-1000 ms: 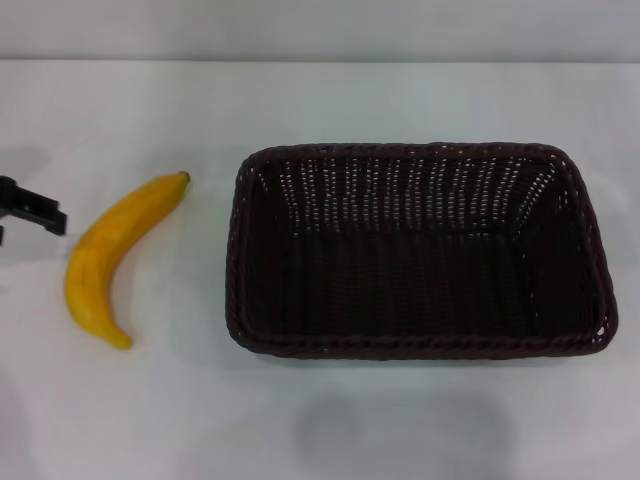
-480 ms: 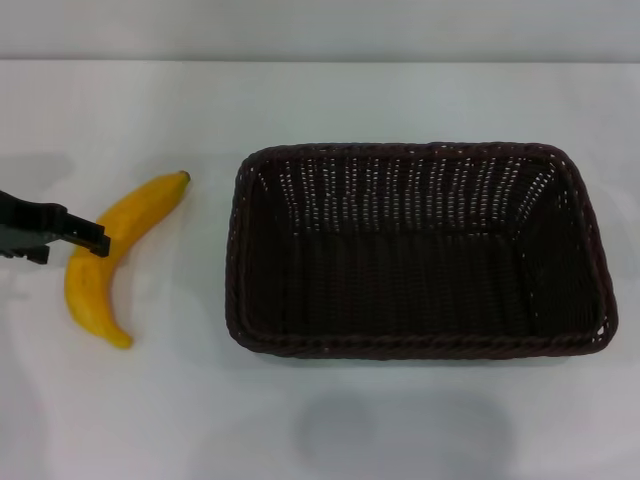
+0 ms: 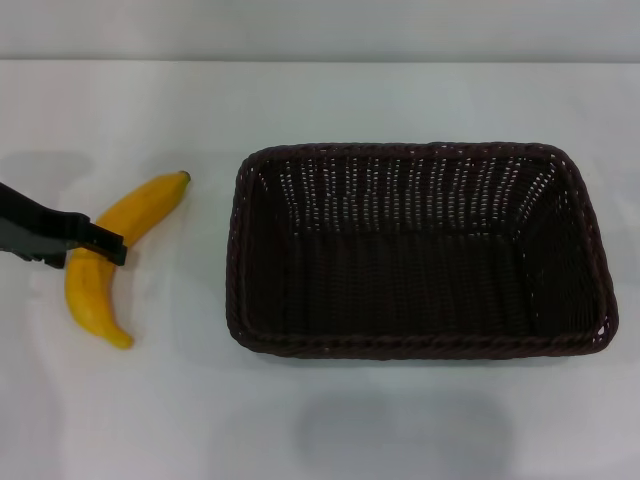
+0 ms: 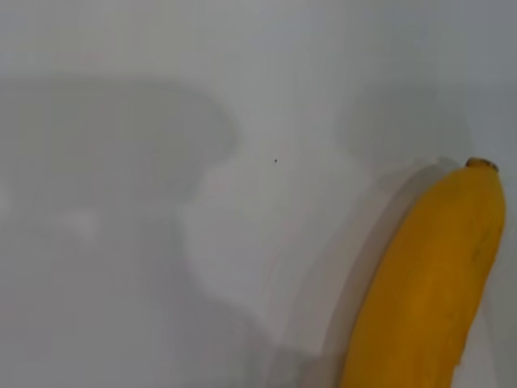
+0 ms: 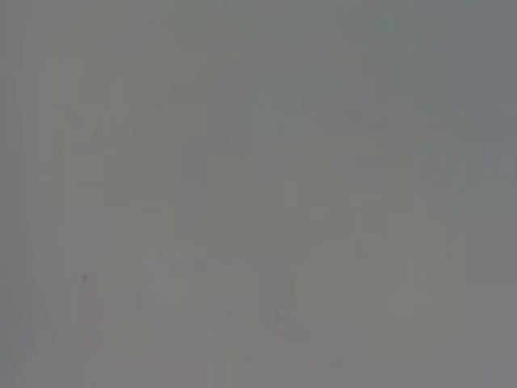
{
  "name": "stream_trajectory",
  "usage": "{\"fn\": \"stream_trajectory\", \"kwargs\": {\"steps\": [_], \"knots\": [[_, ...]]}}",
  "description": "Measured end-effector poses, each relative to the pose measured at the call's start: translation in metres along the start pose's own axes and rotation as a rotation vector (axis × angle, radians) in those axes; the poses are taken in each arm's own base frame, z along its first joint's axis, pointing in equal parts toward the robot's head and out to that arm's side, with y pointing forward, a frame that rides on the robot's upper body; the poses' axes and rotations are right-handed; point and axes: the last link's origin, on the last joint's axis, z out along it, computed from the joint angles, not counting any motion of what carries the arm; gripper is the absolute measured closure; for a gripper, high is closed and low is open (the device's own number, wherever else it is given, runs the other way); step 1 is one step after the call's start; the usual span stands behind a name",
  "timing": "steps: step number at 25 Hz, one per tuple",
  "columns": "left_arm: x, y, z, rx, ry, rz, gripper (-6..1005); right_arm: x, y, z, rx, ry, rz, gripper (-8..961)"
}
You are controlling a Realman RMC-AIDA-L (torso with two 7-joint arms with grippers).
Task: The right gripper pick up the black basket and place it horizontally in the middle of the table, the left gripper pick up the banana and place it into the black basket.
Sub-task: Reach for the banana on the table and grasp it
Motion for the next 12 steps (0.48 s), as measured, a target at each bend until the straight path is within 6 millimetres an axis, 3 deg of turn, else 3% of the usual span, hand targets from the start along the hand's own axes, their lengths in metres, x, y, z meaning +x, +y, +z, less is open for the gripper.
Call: {"fn": "stream_trajectory", "kwargs": {"steps": [6, 12], "knots": [[0.006, 0.01, 0.005, 0.014, -0.02, 0.028, 133, 0.004, 0.0, -0.002, 0.003, 0.012, 0.005, 298], [0.01, 0.016, 0.004, 0.004, -0.034, 0.039, 252, 0.007, -0.002, -0.006, 0.015, 0.018, 0.007, 298]]}}
